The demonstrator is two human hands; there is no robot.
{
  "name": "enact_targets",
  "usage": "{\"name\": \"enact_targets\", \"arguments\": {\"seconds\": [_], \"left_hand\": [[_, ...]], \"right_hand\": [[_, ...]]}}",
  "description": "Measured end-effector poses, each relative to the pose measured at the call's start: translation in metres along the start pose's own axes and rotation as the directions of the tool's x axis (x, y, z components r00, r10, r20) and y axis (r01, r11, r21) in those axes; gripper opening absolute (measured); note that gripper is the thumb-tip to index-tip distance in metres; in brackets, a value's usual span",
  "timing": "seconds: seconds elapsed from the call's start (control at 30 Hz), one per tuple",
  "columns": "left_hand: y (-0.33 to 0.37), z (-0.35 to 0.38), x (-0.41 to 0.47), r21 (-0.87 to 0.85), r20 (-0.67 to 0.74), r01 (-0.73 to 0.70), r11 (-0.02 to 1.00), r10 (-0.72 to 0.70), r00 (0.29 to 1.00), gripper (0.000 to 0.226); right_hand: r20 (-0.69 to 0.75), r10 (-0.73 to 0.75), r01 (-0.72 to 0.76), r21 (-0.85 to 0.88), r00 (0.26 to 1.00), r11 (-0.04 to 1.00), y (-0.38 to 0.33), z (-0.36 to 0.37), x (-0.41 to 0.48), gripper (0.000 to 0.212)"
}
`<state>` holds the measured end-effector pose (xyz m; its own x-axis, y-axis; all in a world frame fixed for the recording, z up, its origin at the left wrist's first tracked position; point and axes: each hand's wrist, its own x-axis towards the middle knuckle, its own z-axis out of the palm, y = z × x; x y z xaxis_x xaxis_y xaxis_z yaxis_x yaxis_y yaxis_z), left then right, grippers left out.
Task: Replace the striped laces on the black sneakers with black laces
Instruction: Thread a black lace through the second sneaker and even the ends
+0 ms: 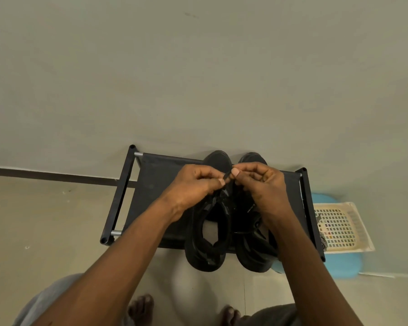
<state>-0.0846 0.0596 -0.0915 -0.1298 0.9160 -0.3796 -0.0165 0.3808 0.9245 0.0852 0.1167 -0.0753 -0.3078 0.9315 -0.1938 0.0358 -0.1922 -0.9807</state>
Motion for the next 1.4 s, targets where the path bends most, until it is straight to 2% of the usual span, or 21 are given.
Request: {"name": "enact_targets", "arguments": {"seconds": [0.07,0.2,0.27,0.43,0.53,0.6,0.67,0.77,0.87,0.9,0.97,1.03,1.07,1.13,1.2,1.23,1.27,1.3,1.33,1.37,1.4], "left_hand": [[-0.001,-0.001,-0.001,0.005,0.010,-0.029,1.000,0.029,1.000,0.009],[0.002,0.002,-0.001,-0.196,-0.036,-0.034,0.980,0.028,0.999,0.014],[0.003,0.003,-0.002,-0.231,-0.004,-0.093,0.968,0.095,0.996,0.018],[-0.002,0.006,-0.003,-0.081,0.020,-0.306,0.949,0.308,0.951,0.021],[-0.002,0.009,-0.002,0.051,-0.086,-0.361,0.931,0.364,0.927,0.013],[0.001,0.008,-0.003,0.063,-0.163,-0.356,0.932,0.362,0.918,0.005],[0.006,0.007,-0.004,-0.018,-0.217,-0.313,0.950,0.302,0.928,0.014],[0.007,-0.007,0.002,-0.294,-0.278,-0.162,0.942,0.077,0.957,0.029],[0.006,-0.026,0.005,-0.655,-0.231,-0.046,0.754,-0.142,0.962,0.041],[0.004,-0.032,0.005,-0.718,-0.227,-0.025,0.696,-0.200,0.953,0.042],[0.002,-0.039,0.007,-0.744,-0.255,0.007,0.668,-0.293,0.922,0.044],[0.003,-0.044,0.008,-0.656,-0.298,0.083,0.750,-0.359,0.884,0.044],[0.003,-0.047,0.008,-0.536,-0.332,0.148,0.831,-0.369,0.868,0.042],[-0.004,-0.060,0.007,-0.046,-0.393,0.293,0.955,-0.287,0.874,0.036],[-0.014,-0.075,0.006,0.459,-0.360,0.352,0.816,-0.192,0.913,0.036],[-0.016,-0.080,0.005,0.595,-0.335,0.381,0.708,-0.212,0.918,0.041],[-0.018,-0.081,0.002,0.682,-0.324,0.405,0.609,-0.244,0.914,0.046],[-0.019,-0.078,0.000,0.746,-0.327,0.411,0.524,-0.249,0.912,0.051],[-0.020,-0.074,0.001,0.785,-0.314,0.380,0.489,-0.214,0.925,0.055],[-0.020,-0.070,0.002,0.796,-0.267,0.314,0.518,-0.164,0.950,0.057],[-0.020,-0.064,0.004,0.764,-0.196,0.223,0.606,-0.113,0.974,0.055]], "right_hand": [[-0.005,0.003,-0.003,-0.005,1.000,1.000,0.002,-0.003,0.004,0.009],[0.008,0.022,-0.022,-0.033,1.000,0.999,0.008,-0.008,0.007,0.010],[0.026,0.047,-0.046,-0.041,0.999,0.998,0.009,-0.010,0.008,0.011],[0.098,0.106,-0.101,-0.057,0.990,0.993,0.010,-0.012,0.008,0.012],[0.103,0.098,-0.090,-0.078,0.990,0.993,0.009,-0.014,0.010,0.014],[0.037,0.036,-0.033,-0.089,0.999,0.996,0.008,-0.016,0.011,0.013],[-0.057,-0.044,0.036,-0.143,0.997,0.989,0.007,-0.020,0.012,0.014],[-0.171,-0.145,0.088,-0.302,0.975,0.949,0.008,-0.028,0.014,0.017],[-0.300,-0.189,0.075,-0.352,0.935,0.933,0.009,-0.037,0.016,0.024],[-0.343,-0.195,0.063,-0.361,0.919,0.930,0.010,-0.038,0.016,0.026],[-0.423,-0.195,0.013,-0.396,0.885,0.918,0.009,-0.038,0.015,0.026],[-0.494,-0.191,-0.070,-0.461,0.848,0.884,0.005,-0.040,0.013,0.024],[-0.506,-0.200,-0.120,-0.531,0.839,0.839,0.003,-0.042,0.012,0.024],[-0.468,-0.217,-0.247,-0.742,0.857,0.624,0.001,-0.049,0.010,0.026],[-0.429,-0.184,-0.376,-0.889,0.885,0.263,0.002,-0.052,0.010,0.025],[-0.396,-0.185,-0.377,-0.917,0.899,0.132,0.003,-0.051,0.010,0.023],[-0.333,-0.213,-0.318,-0.943,0.919,0.099,0.005,-0.050,0.009,0.020],[-0.232,-0.229,-0.201,-0.968,0.945,0.153,0.006,-0.049,0.009,0.019],[-0.122,-0.207,-0.059,-0.956,0.971,0.286,0.005,-0.046,0.008,0.024],[-0.010,-0.132,0.050,-0.895,0.991,0.443,0.005,-0.042,0.006,0.033],[0.109,-0.040,0.112,-0.819,0.993,0.562,0.005,-0.036,0.004,0.040]]}}
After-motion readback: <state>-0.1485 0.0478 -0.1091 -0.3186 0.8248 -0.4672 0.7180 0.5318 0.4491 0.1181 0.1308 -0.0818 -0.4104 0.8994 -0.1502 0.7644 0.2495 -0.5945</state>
